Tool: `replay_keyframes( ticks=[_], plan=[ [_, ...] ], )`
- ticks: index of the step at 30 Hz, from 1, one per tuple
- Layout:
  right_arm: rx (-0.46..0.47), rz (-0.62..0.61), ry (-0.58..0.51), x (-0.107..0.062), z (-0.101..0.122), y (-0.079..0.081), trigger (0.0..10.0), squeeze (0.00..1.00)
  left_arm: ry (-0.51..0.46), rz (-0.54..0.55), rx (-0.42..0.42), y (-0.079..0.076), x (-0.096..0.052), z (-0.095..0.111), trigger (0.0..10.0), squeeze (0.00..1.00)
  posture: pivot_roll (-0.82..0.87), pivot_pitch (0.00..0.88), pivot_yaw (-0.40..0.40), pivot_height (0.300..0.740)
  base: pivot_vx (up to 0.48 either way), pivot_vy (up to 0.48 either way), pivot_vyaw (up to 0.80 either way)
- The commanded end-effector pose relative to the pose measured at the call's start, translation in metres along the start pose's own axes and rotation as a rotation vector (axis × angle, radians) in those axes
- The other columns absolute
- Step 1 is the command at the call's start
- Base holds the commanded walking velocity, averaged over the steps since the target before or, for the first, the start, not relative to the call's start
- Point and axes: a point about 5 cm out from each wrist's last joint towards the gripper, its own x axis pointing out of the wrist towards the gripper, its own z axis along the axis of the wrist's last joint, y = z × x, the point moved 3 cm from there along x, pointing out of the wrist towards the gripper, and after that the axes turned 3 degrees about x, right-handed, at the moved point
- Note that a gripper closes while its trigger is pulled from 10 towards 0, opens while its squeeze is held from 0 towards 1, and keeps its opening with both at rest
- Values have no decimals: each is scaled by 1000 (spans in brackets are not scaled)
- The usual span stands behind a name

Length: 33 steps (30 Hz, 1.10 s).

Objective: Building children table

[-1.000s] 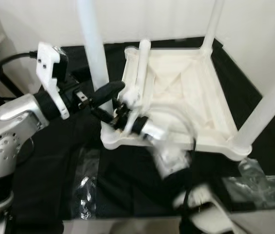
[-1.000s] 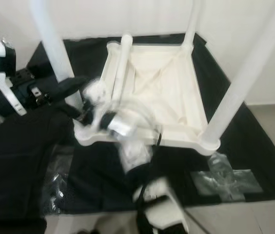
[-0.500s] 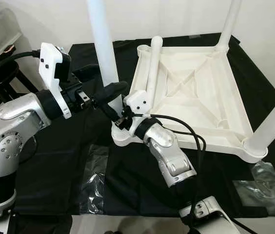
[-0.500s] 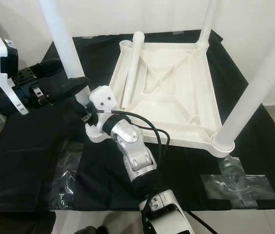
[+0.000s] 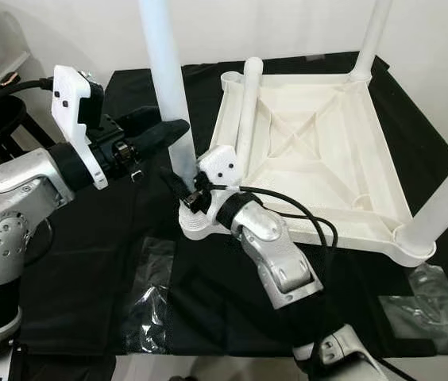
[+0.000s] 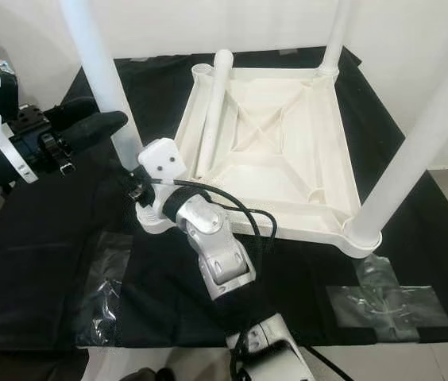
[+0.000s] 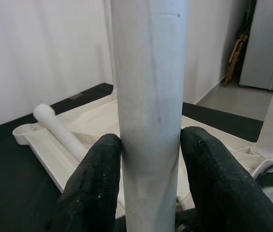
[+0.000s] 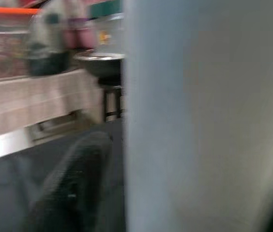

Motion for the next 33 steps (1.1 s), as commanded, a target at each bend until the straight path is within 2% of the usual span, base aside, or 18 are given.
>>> replay_keyframes(
  ticks=[1, 2, 3, 5, 6, 8, 9, 10, 11, 22, 23, 24, 25, 33],
  plan=[
    [14, 126, -33, 5, 9, 6, 10000, 1000, 8, -100, -19, -16, 7, -3, 0, 0, 35, 129, 60, 740, 0, 0, 0],
    [20, 184, -42, 3, 15, 0, 10000, 1000, 7, -100, -19, -16, 7, -3, 0, 0, 35, 129, 62, 740, 0, 0, 0],
    [20, 184, -42, 3, 15, 0, 10000, 1000, 7, -100, -19, -16, 7, -3, 0, 0, 35, 129, 62, 740, 0, 0, 0],
    [-2, 334, -43, -2, 26, -12, 10000, 1000, 6, -102, -19, -16, 7, -3, 0, 0, 36, 131, 64, 740, 0, 0, 0],
    [-2, 334, -43, -2, 26, -12, 10000, 1000, 6, -102, -19, -16, 7, -3, 0, 0, 36, 131, 64, 740, 0, 0, 0],
    [-38, 563, -7, -15, 34, -18, 10000, 1000, 7, -104, -20, -17, 7, -3, 0, 0, 44, 134, 66, 740, 0, 0, 0],
    [-38, 563, -7, -15, 34, -18, 10000, 1000, 7, -104, -20, -17, 7, -3, 0, 0, 44, 134, 66, 740, 0, 0, 0],
    [-37, 615, 5, -17, 36, -18, 10000, 1000, 8, -104, -20, -17, 6, -3, 0, 0, 44, 134, 66, 740, 0, 0, 0],
    [-33, 642, 23, -16, 36, -20, 10000, 0, 8, -104, -20, -17, 6, -3, 0, 0, 44, 134, 66, 740, 0, 0, 0],
    [-47, 706, 63, -7, 39, -21, 10000, 0, 11, -112, -18, -18, 6, -3, 0, 0, 54, 140, 71, 740, 0, 0, 0],
    [-42, 730, 70, -7, 38, -21, 3765, 0, 11, -113, -18, -18, 6, -2, 0, 0, 55, 143, 73, 740, 0, 0, 0],
    [-42, 730, 70, -7, 38, -21, 3765, 0, 11, -113, -18, -18, 6, -2, 0, 0, 55, 143, 73, 740, 0, 0, 0],
    [-31, 769, 78, -9, 36, -21, 0, 0, 12, -115, -16, -18, 6, -2, 0, 0, 56, 144, 73, 740, 0, 0, 0],
    [-17, 773, 85, -10, 35, -25, 0, 0, 13, -114, -15, -17, 6, -3, 0, 0, 53, 142, 76, 740, 0, 0, 0]
  ],
)
